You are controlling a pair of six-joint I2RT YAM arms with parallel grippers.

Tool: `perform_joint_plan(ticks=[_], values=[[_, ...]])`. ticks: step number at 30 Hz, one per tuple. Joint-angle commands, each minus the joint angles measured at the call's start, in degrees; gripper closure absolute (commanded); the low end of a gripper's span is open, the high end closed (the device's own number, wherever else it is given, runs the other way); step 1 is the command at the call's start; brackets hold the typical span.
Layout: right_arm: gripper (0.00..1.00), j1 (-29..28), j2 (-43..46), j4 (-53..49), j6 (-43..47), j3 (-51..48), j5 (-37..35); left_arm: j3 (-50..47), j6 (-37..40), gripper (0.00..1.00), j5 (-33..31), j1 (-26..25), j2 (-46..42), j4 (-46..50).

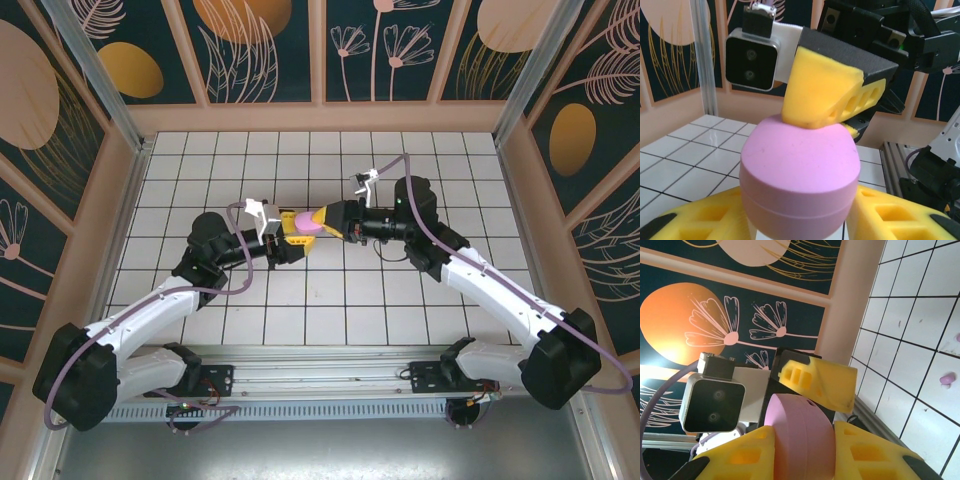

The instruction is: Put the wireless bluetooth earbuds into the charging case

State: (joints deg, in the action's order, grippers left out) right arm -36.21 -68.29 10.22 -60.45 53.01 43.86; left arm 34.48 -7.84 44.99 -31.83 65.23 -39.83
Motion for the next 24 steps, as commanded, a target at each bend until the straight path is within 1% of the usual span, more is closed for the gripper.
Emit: perform_joint_plan(ticks=[1,4,7,10,12,14,17,22,24], values=[[0.84,0.51,1.55,2.87,-0.77,-0.84,1.41,0.60,-0.36,0.50,0.76,-0.23,-1.12,-3.19],[0.84,0.61,1.74,2.99,-0.73,-1.09,1.34,0.41,-0.51,0.50,0.53,-0.23,-1.35,-3.54],[0.84,0.61,1.88,3.73,-1.29,-1.56,1.23,0.50,-0.59,0.55,1.06,-0.17,-1.21,-3.65],[0.84,0.61,2.06,4.19,-1.75,-1.82,1.33,0.50,-0.62,0.62,1.51,-0.24,-0.85,-3.91],[0.84,0.63,2.10,4.11,-1.71,-1.92,1.36,0.42,-0.77,0.64,1.69,-0.18,-0.81,-4.26],[0.84,0.61,2.25,4.15,-1.72,-2.04,1.32,0.33,-1.20,0.64,1.86,-0.22,-0.76,-4.80],[0.84,0.62,2.32,4.09,-1.71,-2.37,1.16,0.08,-1.55,0.58,1.93,-0.20,-0.88,-5.66],[0.84,0.61,2.43,4.46,-1.86,-2.55,1.14,0.15,-1.57,0.57,2.20,-0.22,-0.90,-5.65],[0.84,0.61,2.45,4.46,-1.80,-2.46,1.16,0.14,-1.66,0.55,2.18,-0.22,-0.89,-5.61]])
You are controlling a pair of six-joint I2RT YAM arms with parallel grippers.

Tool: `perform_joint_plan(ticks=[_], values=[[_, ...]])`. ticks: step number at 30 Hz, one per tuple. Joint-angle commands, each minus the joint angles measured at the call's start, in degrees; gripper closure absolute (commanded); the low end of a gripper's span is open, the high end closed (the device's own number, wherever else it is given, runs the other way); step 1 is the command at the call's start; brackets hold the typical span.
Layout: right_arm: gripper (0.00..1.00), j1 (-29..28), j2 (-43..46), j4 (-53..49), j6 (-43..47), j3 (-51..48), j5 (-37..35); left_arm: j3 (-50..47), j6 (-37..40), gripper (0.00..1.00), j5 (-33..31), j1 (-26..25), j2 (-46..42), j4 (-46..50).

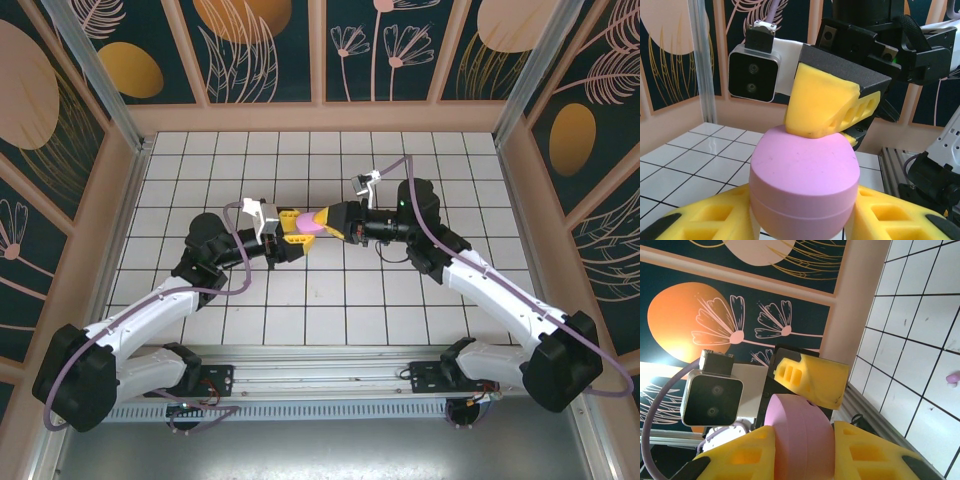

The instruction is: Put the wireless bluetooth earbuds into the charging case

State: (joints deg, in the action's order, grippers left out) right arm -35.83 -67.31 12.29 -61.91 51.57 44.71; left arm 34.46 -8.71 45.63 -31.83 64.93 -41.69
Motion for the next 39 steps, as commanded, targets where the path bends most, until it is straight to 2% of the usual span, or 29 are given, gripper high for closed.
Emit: perform_joint_plan(ticks=[1,11,16,20,22,24,28,32,34,39], values=[[0.84,0.25,1.42,2.38,-0.35,-0.99,0.36,0.09,-0.78,0.53,1.52,-0.20,-0.68,-3.75],[0.84,0.28,1.23,2.56,-0.32,-1.09,0.34,0.15,-0.56,0.51,1.96,-0.24,-0.59,-3.58],[0.84,0.24,1.11,2.60,-0.34,-1.21,0.39,0.33,-0.55,0.56,2.42,-0.24,-0.42,-3.66],[0.82,0.29,0.95,2.73,-0.27,-1.17,0.56,0.52,-0.47,0.66,2.67,-0.18,-0.24,-3.64],[0.73,0.28,0.97,1.95,0.46,-0.97,0.23,0.52,-0.44,0.72,2.54,-0.24,-0.32,-3.57],[0.56,0.30,1.26,-0.25,2.62,-0.27,-0.79,0.44,-0.35,0.75,2.38,-0.20,-0.65,-3.39],[0.30,1.14,3.32,-7.15,10.20,2.63,-4.10,0.08,0.33,0.82,1.82,-0.21,-2.02,-1.55],[0.24,3.34,7.18,-14.59,19.21,5.87,-8.36,-0.60,0.97,0.84,1.22,-0.20,-3.72,0.93],[0.23,3.71,9.68,-17.11,26.74,6.60,-10.52,-1.10,0.74,0.84,0.90,-0.16,-4.55,1.59],[0.20,2.83,14.89,-17.35,40.99,5.13,-12.02,-1.93,-1.00,0.85,1.07,0.09,-6.10,1.97]])
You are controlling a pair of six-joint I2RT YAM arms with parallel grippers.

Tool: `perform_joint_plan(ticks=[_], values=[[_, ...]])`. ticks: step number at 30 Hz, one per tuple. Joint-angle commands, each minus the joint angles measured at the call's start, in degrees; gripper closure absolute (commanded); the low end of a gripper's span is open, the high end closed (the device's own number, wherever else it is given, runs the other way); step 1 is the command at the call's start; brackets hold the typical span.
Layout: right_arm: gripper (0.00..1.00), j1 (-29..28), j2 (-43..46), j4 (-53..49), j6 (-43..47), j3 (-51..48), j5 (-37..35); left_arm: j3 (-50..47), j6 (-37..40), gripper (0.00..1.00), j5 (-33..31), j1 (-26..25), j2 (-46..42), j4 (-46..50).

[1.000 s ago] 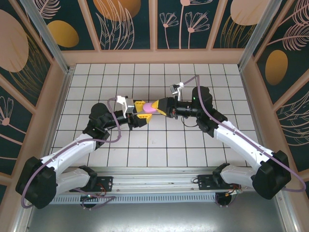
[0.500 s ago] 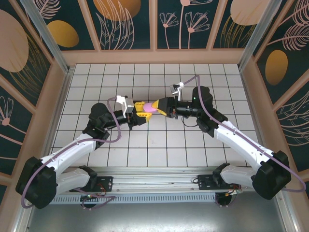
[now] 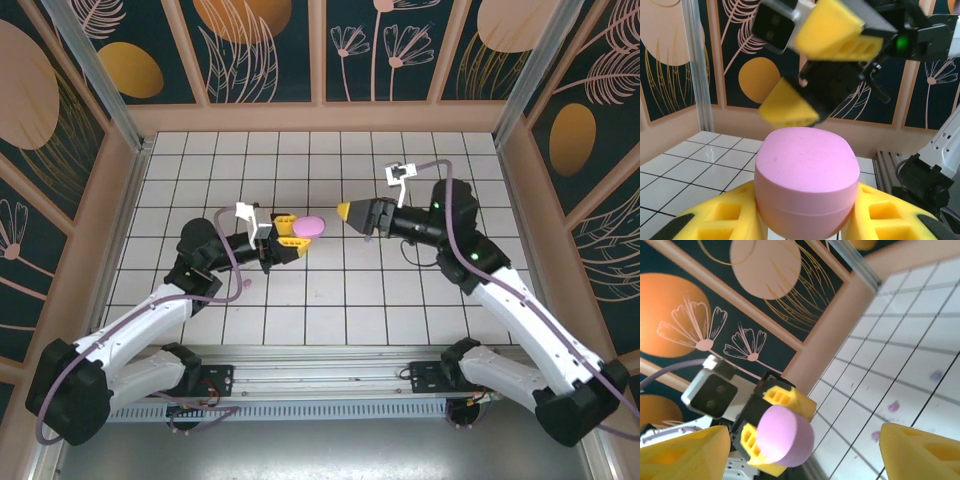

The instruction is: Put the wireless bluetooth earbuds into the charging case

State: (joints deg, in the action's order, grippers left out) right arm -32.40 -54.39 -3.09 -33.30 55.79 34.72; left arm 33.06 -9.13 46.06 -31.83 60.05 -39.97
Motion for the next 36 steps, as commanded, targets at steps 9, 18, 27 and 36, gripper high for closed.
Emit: perform_joint_plan(ticks=[9,18,27,36], values=[[0.18,-12.04,-2.87,-12.03,31.79,5.43,-12.42,0.64,-2.99,0.85,4.25,0.33,-1.29,1.50],[0.18,-13.94,-6.47,-10.99,36.75,6.61,-10.90,0.76,-3.36,0.86,4.74,0.30,-1.61,2.26],[0.20,-13.66,-8.75,-11.72,36.35,8.84,-15.09,1.08,-3.04,0.86,5.14,0.30,-1.19,2.88],[0.22,-11.87,-11.13,-12.54,34.16,10.88,-16.53,0.78,-3.26,0.87,5.18,0.28,-2.22,2.96]])
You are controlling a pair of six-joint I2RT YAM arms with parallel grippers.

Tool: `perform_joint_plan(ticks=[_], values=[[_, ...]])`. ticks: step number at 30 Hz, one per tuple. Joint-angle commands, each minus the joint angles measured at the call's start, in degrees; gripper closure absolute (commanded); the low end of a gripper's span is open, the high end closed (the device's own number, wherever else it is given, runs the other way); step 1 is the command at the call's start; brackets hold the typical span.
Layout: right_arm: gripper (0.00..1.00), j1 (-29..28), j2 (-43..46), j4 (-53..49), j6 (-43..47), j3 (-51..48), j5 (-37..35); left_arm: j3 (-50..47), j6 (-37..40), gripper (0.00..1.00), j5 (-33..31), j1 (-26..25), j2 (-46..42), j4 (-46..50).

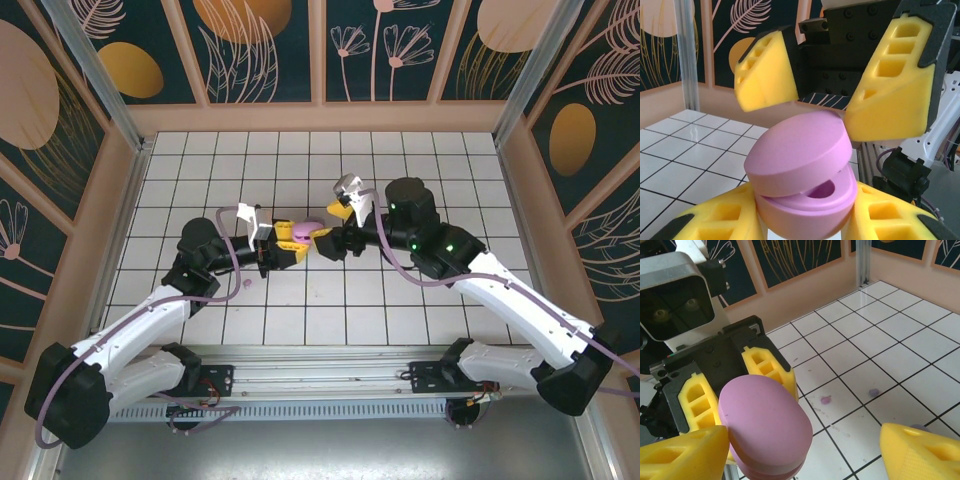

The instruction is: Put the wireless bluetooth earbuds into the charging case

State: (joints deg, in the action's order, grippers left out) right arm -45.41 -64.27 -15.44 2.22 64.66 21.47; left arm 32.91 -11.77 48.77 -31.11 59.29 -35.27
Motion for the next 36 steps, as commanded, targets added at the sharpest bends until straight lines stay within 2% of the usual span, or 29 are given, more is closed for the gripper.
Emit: perform_joint_plan(ticks=[1,10,16,21,24,29,33,36], values=[[0.22,1.51,-1.50,-0.13,-1.95,2.26,-3.28,0.76,-0.67,0.87,2.43,-0.36,-1.62,-1.82],[0.23,5.07,-4.37,-1.14,-7.65,4.70,-2.30,-1.85,-1.15,0.87,0.69,-0.41,-3.60,-2.80],[0.23,5.56,-2.87,-0.12,-9.58,4.64,3.55,-3.11,-0.56,0.88,-3.65,-0.39,-5.22,-1.01],[0.23,10.54,-0.14,2.45,-18.98,2.30,8.43,-3.59,-0.47,0.88,-6.11,-0.29,-5.76,0.06],[0.25,13.67,0.18,2.12,-25.28,0.64,6.63,-3.88,-0.46,0.88,-7.56,-0.33,-6.40,1.11],[0.34,17.47,-3.39,0.29,-34.08,-2.72,2.20,-5.00,0.45,0.88,-11.60,-0.31,-9.94,4.76],[0.47,17.23,-8.90,5.29,-41.09,-6.80,3.99,-5.05,1.81,0.88,-14.36,-0.18,-13.82,10.19],[0.57,14.52,-14.62,8.08,-44.10,-6.70,3.04,-4.65,2.69,0.87,-16.39,-0.25,-16.56,14.24]])
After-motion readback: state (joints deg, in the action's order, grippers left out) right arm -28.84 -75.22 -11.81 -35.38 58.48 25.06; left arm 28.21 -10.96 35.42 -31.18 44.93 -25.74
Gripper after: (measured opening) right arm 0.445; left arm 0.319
